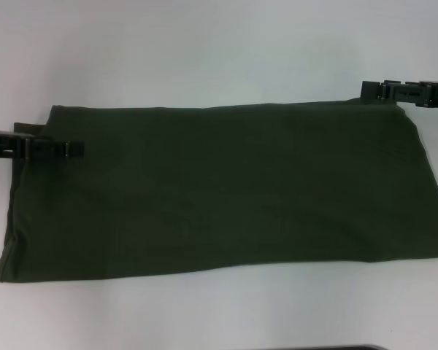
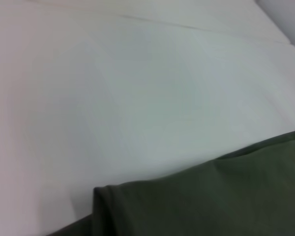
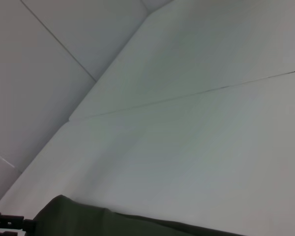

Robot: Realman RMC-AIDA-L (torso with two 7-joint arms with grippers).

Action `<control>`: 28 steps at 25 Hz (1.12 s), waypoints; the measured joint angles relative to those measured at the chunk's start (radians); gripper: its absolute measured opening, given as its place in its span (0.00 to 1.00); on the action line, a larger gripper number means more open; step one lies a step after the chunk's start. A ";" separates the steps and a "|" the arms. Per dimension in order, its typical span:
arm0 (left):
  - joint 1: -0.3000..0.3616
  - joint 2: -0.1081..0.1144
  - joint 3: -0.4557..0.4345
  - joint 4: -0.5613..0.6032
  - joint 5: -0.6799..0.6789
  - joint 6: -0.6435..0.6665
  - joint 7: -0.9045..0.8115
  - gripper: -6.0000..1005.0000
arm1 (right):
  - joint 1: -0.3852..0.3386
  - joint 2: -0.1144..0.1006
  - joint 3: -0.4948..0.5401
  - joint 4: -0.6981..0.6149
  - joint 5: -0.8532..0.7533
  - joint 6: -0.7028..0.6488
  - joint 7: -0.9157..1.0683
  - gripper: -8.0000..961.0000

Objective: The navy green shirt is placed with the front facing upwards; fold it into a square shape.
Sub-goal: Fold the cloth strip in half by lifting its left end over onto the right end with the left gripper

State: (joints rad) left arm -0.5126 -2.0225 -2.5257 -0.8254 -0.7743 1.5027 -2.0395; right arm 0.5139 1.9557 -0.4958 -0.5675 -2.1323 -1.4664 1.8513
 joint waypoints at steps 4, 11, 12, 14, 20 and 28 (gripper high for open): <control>0.001 -0.001 0.017 0.012 0.006 -0.026 0.000 0.84 | 0.001 0.000 -0.002 0.000 0.000 0.001 0.000 0.98; 0.002 -0.006 0.019 0.014 0.018 -0.039 0.000 0.84 | 0.002 0.000 -0.003 0.000 0.001 0.003 0.001 0.98; 0.002 -0.006 0.019 0.014 0.018 -0.041 0.000 0.84 | 0.002 0.000 -0.004 0.000 0.001 0.003 0.001 0.98; 0.002 -0.006 0.019 0.014 0.018 -0.041 0.000 0.84 | 0.002 0.000 -0.004 0.000 0.001 0.003 0.001 0.98; 0.004 -0.005 0.019 0.014 0.018 -0.045 -0.001 0.84 | 0.001 0.000 -0.002 0.000 0.001 0.002 0.000 0.98; 0.008 -0.006 0.018 0.012 0.015 -0.040 -0.001 0.84 | 0.000 0.000 -0.005 0.000 0.001 0.003 0.000 0.98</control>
State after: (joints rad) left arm -0.5050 -2.0287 -2.5077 -0.8135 -0.7597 1.4631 -2.0402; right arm 0.5138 1.9557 -0.5012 -0.5675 -2.1316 -1.4630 1.8514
